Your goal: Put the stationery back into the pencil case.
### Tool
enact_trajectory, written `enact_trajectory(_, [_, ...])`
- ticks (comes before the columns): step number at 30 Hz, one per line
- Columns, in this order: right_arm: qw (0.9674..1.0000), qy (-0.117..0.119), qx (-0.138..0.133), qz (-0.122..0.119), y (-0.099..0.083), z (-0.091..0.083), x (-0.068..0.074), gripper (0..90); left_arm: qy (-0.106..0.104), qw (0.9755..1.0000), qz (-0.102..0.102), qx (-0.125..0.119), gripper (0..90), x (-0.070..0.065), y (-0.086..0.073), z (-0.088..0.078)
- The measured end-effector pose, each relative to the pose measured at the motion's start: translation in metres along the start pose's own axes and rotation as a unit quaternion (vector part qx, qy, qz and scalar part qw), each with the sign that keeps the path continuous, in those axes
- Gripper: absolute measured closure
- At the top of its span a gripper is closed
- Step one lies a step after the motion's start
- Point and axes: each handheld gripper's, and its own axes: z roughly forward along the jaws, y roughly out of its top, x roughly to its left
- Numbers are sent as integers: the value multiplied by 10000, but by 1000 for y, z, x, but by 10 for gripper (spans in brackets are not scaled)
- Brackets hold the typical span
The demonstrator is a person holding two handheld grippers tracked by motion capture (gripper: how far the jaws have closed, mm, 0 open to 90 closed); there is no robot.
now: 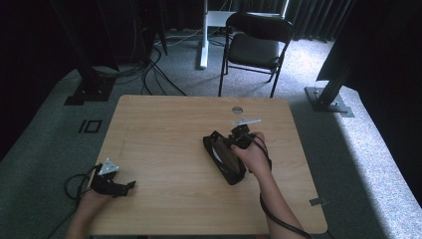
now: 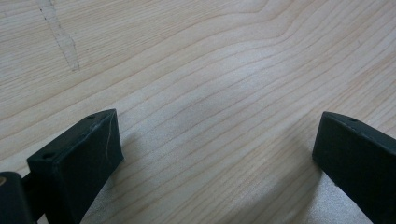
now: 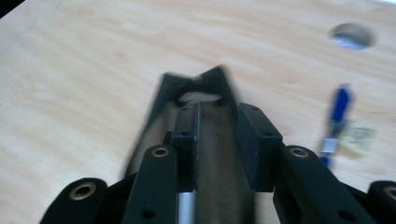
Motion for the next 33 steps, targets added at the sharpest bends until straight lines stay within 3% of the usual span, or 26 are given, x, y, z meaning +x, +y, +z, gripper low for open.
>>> enact_trajectory(6, [9984,-504,-74,247,2,-4,-42,682,0,10000,-1,0,16,0,0,0])
enact_trajectory(11, [9948,-814,21,604,1,9,-76,671,0,10000,-1,0,16,0,0,0])
enact_trajectory(15, [9927,-910,84,784,-3,20,-88,653,-2,10000,2,3,16,0,0,0])
enact_trajectory(16, [9912,-986,167,873,-6,30,-95,639,-2,10000,2,3,16,0,0,0])
enact_trajectory(26, [9837,-1087,321,1399,-18,66,-115,622,-2,10000,3,4,16,0,0,0])
enact_trajectory(33, [9827,-1131,463,1391,-21,80,-117,612,-1,10000,3,4,16,0,0,0])
